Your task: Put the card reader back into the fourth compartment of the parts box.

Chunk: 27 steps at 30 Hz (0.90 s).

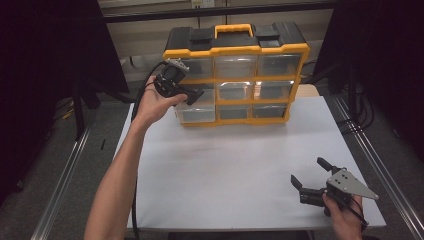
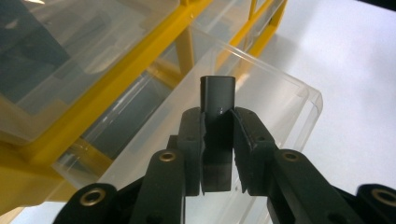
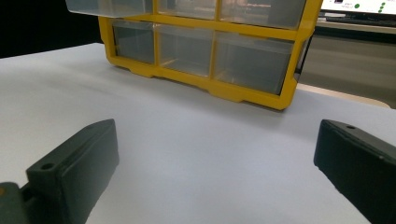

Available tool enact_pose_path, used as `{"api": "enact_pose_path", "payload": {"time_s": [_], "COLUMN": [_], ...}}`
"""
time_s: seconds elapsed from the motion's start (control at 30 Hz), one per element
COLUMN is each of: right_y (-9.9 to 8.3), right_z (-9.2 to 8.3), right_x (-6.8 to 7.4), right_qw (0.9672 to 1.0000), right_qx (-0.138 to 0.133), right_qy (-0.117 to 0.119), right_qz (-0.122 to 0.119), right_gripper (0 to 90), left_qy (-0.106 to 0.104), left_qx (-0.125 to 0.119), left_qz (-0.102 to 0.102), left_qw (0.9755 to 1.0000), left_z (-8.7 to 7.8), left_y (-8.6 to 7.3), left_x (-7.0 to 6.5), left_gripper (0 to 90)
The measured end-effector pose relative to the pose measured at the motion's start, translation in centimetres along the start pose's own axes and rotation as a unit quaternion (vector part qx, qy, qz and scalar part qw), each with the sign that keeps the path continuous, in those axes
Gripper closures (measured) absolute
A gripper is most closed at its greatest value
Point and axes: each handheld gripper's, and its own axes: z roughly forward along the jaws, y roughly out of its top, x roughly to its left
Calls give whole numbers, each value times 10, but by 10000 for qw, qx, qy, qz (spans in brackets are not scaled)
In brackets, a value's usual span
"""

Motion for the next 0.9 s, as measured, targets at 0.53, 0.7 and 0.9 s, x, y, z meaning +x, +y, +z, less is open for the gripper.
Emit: {"api": "enact_pose_path", "payload": {"time_s": [0.53, 0.7, 0.9], "right_y": [0, 0, 0], "right_z": [0, 0, 0], "right_x": [0, -1, -1], "right_qw": [10000, 10000, 10000], "right_qx": [-6, -8, -13], "right_qy": [30, 25, 25], "right_qz": [-7, 3, -4], "right_gripper": [0, 0, 0], "left_qy": [72, 154, 465], "left_qx": [425, 318, 15], "left_qz": [-58, -129, -228], "left_qw": [9991, 9993, 9987], "left_z": [17, 18, 13], "left_y": [1, 2, 4], "left_x": [2, 3, 0], "left_gripper": [734, 640, 419]}}
